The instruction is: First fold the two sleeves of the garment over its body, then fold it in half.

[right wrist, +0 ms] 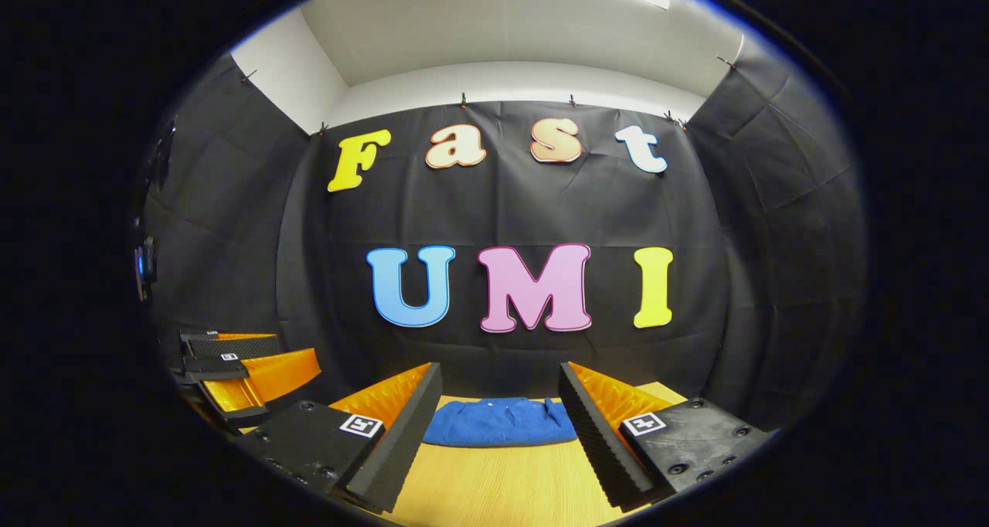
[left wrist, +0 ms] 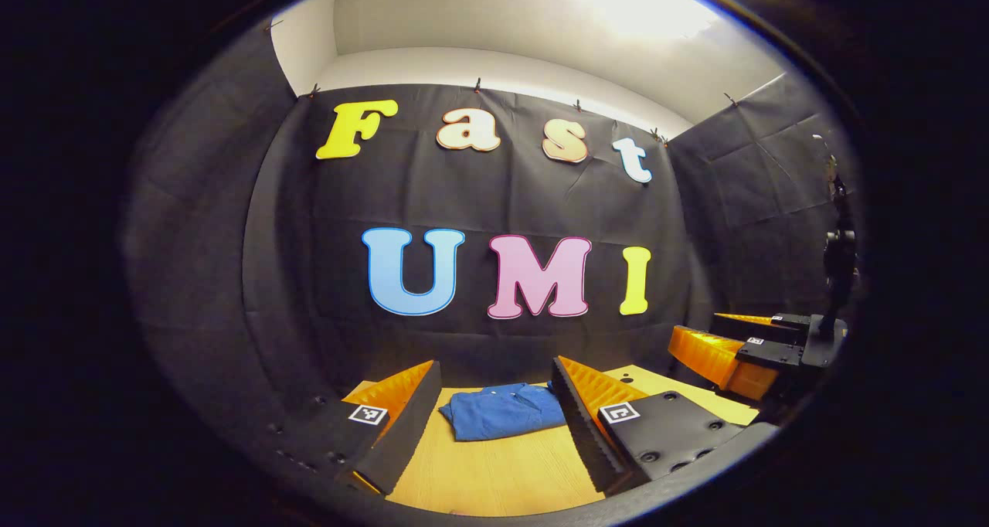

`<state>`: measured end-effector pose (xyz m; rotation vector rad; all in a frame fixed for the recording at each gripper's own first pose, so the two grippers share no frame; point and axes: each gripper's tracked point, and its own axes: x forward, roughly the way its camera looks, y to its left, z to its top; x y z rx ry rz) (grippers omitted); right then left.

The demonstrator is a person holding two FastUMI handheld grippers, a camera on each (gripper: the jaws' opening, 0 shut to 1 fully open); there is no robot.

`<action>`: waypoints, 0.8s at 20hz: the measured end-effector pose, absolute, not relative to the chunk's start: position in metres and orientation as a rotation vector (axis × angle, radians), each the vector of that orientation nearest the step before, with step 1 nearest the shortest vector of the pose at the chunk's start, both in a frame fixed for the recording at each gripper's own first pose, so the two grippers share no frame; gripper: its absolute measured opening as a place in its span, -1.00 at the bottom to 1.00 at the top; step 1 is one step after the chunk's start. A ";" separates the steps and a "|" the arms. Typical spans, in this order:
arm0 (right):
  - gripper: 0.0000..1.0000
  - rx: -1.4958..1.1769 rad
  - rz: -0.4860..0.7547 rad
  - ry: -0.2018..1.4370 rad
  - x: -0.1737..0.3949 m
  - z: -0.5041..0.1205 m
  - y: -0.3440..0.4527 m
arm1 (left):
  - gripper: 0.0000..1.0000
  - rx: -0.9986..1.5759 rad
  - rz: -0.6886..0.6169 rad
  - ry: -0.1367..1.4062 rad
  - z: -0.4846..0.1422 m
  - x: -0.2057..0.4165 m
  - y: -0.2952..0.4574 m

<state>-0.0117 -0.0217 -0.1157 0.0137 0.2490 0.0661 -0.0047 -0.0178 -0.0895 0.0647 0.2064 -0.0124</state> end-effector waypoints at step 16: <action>0.92 0.007 -0.012 0.248 -0.017 -0.113 -0.048 | 0.63 0.061 -0.019 0.211 -0.092 -0.008 -0.019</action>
